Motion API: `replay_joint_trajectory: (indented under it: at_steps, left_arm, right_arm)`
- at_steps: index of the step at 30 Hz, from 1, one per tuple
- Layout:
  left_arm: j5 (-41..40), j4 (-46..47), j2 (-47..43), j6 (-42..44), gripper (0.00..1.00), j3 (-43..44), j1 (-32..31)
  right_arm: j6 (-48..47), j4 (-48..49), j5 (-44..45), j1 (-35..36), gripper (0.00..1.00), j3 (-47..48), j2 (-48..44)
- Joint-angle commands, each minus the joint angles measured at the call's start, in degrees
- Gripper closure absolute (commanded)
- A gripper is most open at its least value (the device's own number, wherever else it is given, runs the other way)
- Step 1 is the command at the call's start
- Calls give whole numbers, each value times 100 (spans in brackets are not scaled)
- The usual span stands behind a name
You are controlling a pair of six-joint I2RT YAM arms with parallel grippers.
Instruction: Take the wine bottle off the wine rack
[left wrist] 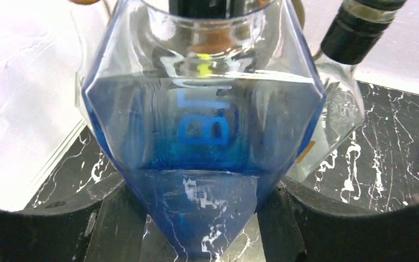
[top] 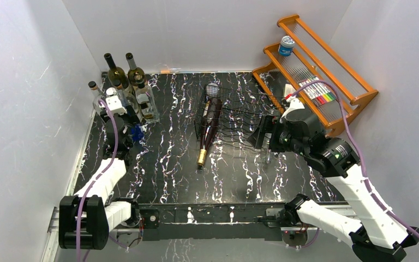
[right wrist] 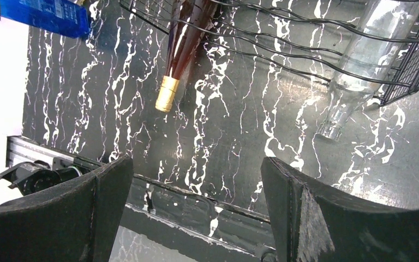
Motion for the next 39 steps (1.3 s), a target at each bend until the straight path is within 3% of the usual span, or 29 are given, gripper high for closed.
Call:
replay_joint_trajectory:
  at_steps: [1,5,10,12,15,19,29,39]
  left_arm:
    - [399,2034,-34,227,100,91,63]
    - [791,2171,243,308,100,47,139]
    - [713,2146,448,359,98,-26,165]
    - [658,2088,439,347,82,-63,166]
    - [660,1908,345,279,37,-83,166]
    - [501,1280,172,95,3,82,166]
    - [71,-502,-563,-223,2,639,-189]
    - [-73,-666,-1678,252,2,623,-1003]
  right_arm:
    - [-53,357,-54,17,2,-85,-9]
    - [-55,422,-154,14,2,-107,86]
    - [-37,436,-261,13,2,-187,74]
    - [-39,389,-288,15,2,-289,58]
    - [-28,225,-227,17,2,-453,56]
    - [14,171,-33,17,2,-809,-42]
    - [638,717,1095,12,2,-2108,-32]
    - [1214,2201,2038,12,2,-3609,-679]
